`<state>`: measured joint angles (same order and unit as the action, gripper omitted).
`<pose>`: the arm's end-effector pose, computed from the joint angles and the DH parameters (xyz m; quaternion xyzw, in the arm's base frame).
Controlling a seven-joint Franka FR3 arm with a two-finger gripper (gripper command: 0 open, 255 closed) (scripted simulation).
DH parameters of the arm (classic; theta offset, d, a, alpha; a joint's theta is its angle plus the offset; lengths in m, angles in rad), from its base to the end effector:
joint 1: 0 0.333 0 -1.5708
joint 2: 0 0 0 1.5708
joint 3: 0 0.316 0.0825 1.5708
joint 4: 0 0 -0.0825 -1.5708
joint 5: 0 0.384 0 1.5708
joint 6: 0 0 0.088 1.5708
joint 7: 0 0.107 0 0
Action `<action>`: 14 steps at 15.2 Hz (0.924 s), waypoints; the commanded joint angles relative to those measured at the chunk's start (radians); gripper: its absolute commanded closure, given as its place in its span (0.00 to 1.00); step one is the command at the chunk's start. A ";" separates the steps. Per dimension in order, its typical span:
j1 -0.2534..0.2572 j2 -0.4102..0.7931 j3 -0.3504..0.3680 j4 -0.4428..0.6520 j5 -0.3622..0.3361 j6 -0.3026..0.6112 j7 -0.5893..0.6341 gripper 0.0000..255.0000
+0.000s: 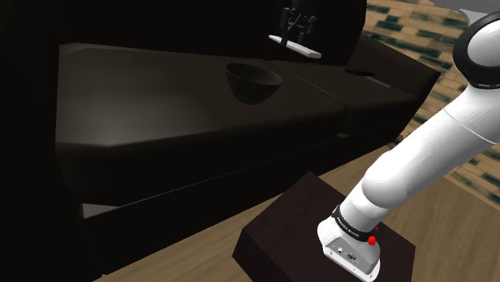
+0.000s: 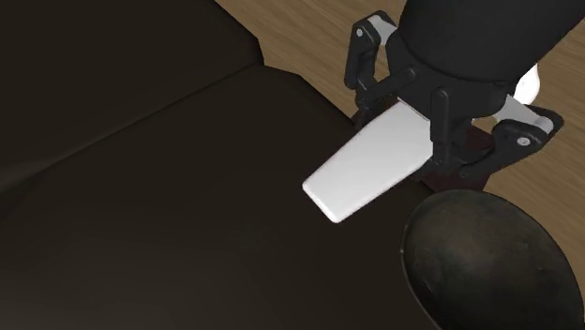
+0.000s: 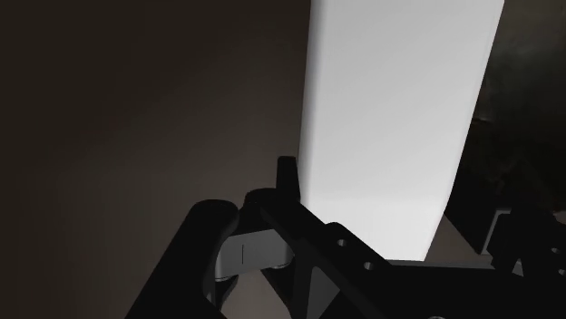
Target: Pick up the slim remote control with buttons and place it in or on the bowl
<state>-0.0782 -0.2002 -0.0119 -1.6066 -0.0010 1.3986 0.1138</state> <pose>0.4685 -0.0432 0.6956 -0.9948 0.1017 0.0039 0.0006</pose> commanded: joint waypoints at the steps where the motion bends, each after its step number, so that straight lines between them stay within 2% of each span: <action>1: 0.020 -0.009 0.032 -0.017 0.007 0.008 0.053 1.00; 11: 0.116 0.052 0.183 0.053 0.030 0.002 0.303 1.00; 14: 0.116 0.033 0.181 -0.010 0.033 0.046 0.300 1.00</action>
<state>0.0361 -0.1591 0.1680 -1.5955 0.0300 1.4308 0.4106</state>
